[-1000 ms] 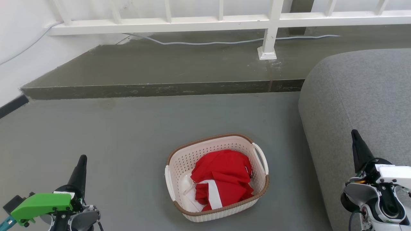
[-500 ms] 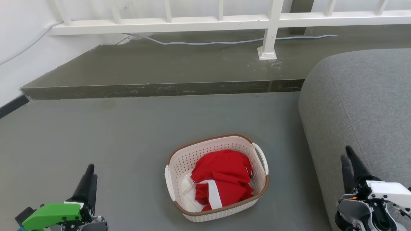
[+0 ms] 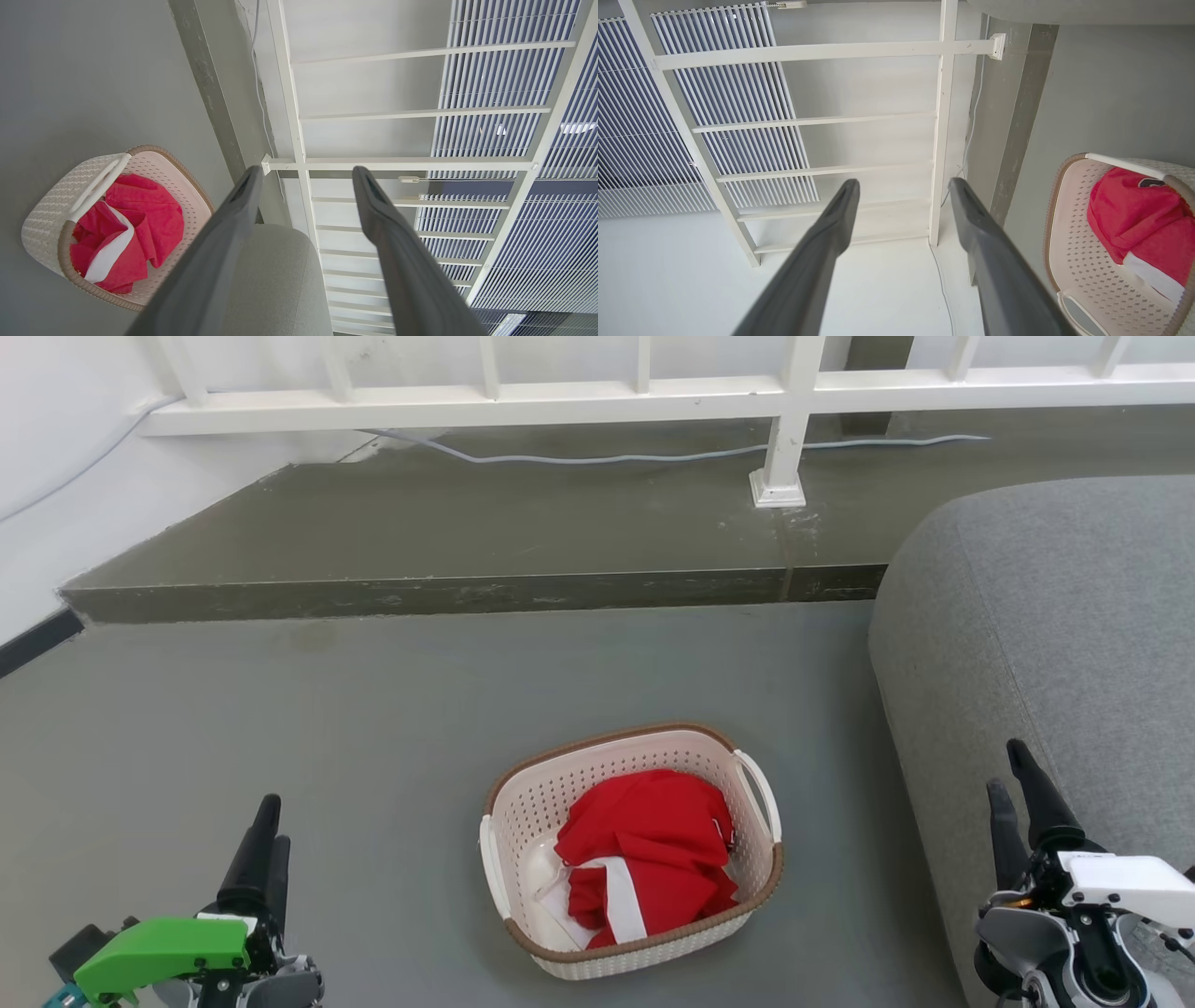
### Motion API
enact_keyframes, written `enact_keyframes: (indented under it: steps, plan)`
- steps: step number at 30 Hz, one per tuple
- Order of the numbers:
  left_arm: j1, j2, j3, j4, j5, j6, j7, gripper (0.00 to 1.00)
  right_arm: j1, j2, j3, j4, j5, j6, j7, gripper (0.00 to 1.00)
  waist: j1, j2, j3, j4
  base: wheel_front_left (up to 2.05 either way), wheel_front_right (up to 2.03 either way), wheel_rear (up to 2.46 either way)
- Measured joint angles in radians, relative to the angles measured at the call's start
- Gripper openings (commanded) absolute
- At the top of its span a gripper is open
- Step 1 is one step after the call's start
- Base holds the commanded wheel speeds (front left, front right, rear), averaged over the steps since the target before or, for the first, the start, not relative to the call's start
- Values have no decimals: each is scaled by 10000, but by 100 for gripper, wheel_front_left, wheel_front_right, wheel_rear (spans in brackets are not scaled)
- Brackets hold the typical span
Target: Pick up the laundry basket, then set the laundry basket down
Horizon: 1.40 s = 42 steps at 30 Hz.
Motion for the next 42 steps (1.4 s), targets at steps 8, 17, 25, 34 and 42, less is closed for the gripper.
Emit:
enact_keyframes:
  steps: [8, 17, 25, 34, 42]
  plan:
    - [-20, 128, -399, -249, 719, 0, -359, 100, -4, -244, 355, -192, -616, 2, -353, 100, 0, 0, 23, 0, 0, 0, 0]
    - [-44, 441, -957, -297, 1952, 0, -732, 100, -23, -495, 869, -401, -1476, 2, -715, 100, 0, 0, 36, -7, 0, 0, 0]
    - [-83, 648, -1141, -240, 3329, 0, -970, 100, -78, -872, 1273, -453, -2652, 4, -1003, 100, 0, 0, 48, -12, 0, 0, 0]
    - [-202, 606, -1170, -378, 4800, 82, -1315, 100, -112, -907, 1340, -585, -4052, 8, -1315, 100, 0, 0, 65, -16, 0, 0, 0]
    - [-287, 499, -1267, -512, 5892, 84, -1578, 100, -121, -974, 1446, -683, -5367, 12, -1580, 100, 0, 0, 97, -18, 0, 0, 0]
